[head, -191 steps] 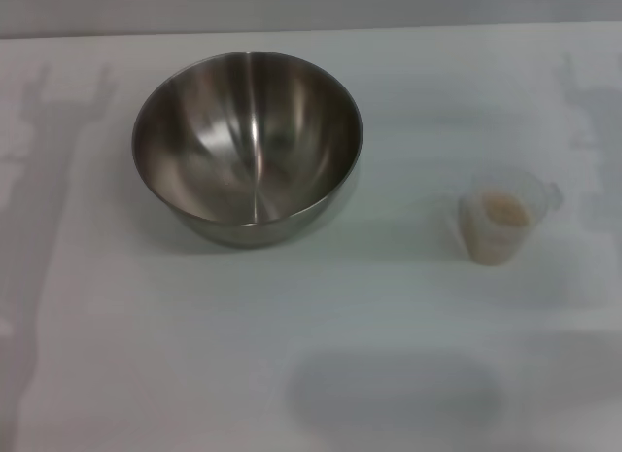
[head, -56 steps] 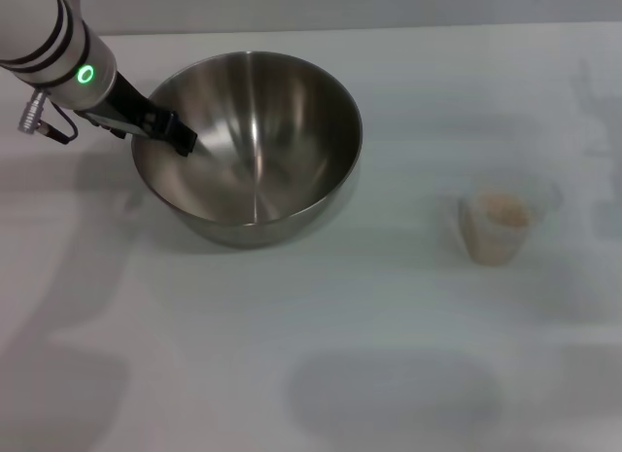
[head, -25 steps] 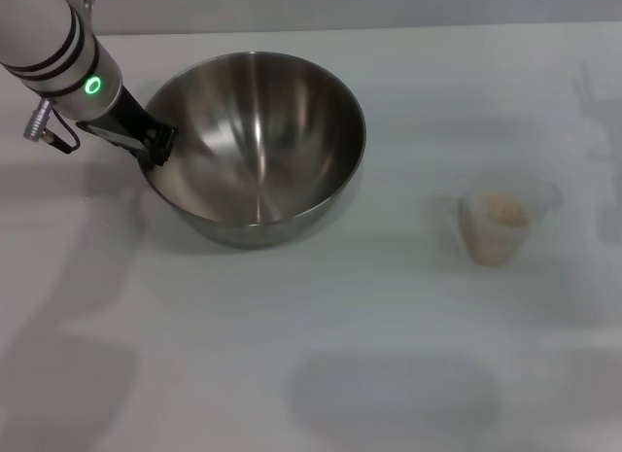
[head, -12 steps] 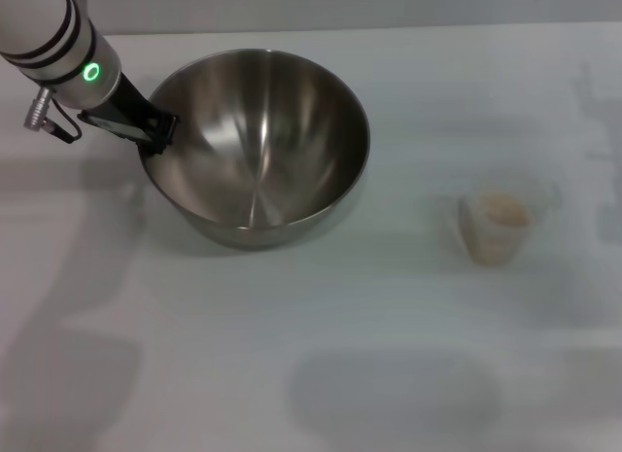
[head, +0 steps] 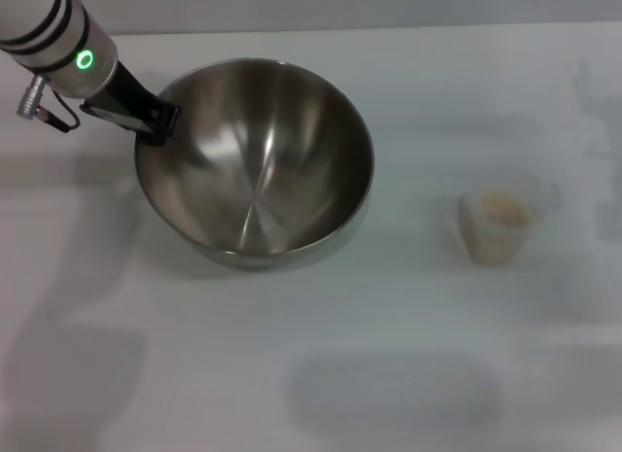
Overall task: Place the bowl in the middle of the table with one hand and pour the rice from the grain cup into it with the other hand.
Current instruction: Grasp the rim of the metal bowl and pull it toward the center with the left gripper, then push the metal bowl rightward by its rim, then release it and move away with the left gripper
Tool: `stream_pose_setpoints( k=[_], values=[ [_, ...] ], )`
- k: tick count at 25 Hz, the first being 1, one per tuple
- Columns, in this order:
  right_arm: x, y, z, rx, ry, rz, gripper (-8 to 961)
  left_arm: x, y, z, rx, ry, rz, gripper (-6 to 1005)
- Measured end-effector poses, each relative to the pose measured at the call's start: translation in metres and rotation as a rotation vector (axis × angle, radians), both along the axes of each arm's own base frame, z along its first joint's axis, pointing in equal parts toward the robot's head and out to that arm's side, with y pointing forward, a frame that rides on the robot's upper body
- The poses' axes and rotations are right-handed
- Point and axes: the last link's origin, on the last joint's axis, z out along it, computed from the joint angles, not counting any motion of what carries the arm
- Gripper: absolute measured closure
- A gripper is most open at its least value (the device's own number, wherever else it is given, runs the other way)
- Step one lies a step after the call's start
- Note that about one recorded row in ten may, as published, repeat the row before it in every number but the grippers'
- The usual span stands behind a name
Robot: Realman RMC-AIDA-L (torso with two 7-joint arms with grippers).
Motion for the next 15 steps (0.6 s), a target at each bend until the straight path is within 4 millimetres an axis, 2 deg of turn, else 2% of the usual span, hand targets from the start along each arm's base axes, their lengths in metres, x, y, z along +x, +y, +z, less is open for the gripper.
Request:
stream_pose_setpoints(
  k=[15],
  values=[
    [0.000,0.002,0.002,0.003,0.000,-0.001,227,0.031,0.005,0.011,-0.067,-0.140,-0.057,970]
  ],
)
